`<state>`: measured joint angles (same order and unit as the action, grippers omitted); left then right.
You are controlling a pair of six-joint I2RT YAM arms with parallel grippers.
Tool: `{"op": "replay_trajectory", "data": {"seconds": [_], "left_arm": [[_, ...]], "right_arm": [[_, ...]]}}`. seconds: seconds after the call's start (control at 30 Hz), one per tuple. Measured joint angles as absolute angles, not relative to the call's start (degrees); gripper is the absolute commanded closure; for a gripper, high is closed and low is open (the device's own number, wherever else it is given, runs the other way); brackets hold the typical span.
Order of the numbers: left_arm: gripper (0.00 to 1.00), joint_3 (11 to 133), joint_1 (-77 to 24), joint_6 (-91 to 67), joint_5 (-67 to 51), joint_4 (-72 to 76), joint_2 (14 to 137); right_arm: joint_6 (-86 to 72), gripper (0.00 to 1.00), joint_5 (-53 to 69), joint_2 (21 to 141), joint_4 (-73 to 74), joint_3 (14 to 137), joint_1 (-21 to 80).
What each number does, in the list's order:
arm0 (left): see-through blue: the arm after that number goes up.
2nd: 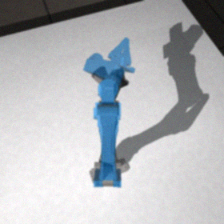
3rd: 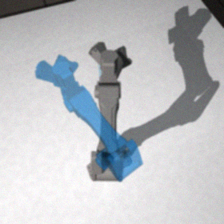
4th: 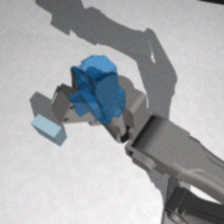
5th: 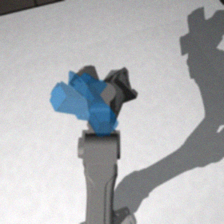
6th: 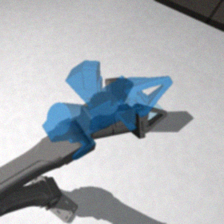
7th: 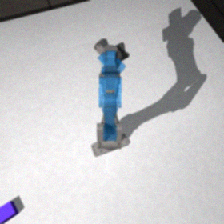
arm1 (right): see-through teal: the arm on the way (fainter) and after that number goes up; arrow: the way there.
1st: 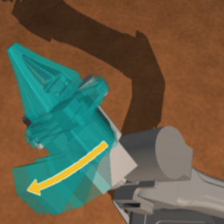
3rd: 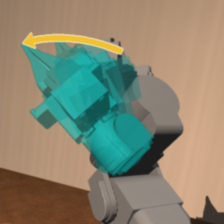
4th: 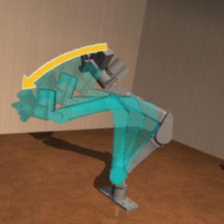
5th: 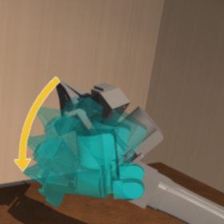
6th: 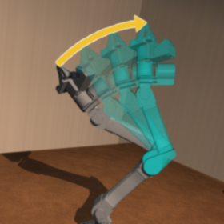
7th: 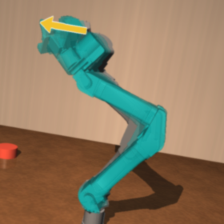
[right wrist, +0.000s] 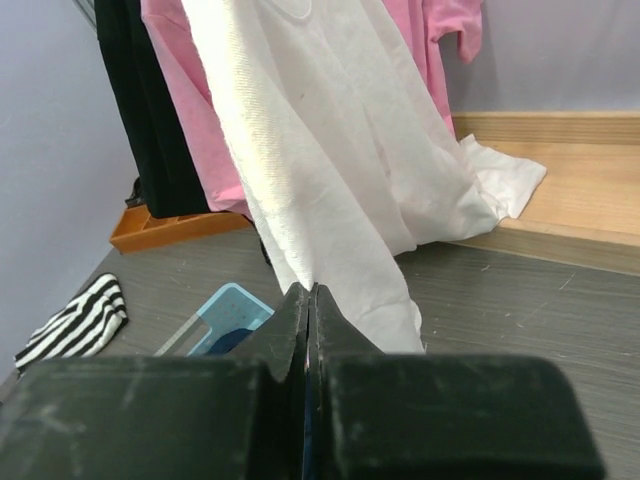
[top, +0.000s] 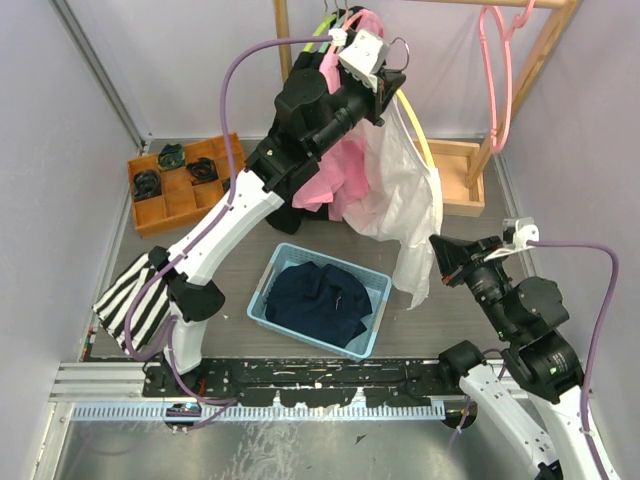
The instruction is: Remove the t-shirt from the hanger
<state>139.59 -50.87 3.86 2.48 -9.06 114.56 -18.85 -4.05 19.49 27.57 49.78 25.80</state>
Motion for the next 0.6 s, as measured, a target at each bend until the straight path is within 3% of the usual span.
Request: {"op": "replay_trajectory", "data": {"seconds": [0.6], "left_arm": [[1.0, 143.17, -51.03, 1.83, 7.9, -9.43, 116.86]], "right_arm": [[-27.33, 0.99, -2.39, 10.07, 28.27, 38.54, 25.8]]}}
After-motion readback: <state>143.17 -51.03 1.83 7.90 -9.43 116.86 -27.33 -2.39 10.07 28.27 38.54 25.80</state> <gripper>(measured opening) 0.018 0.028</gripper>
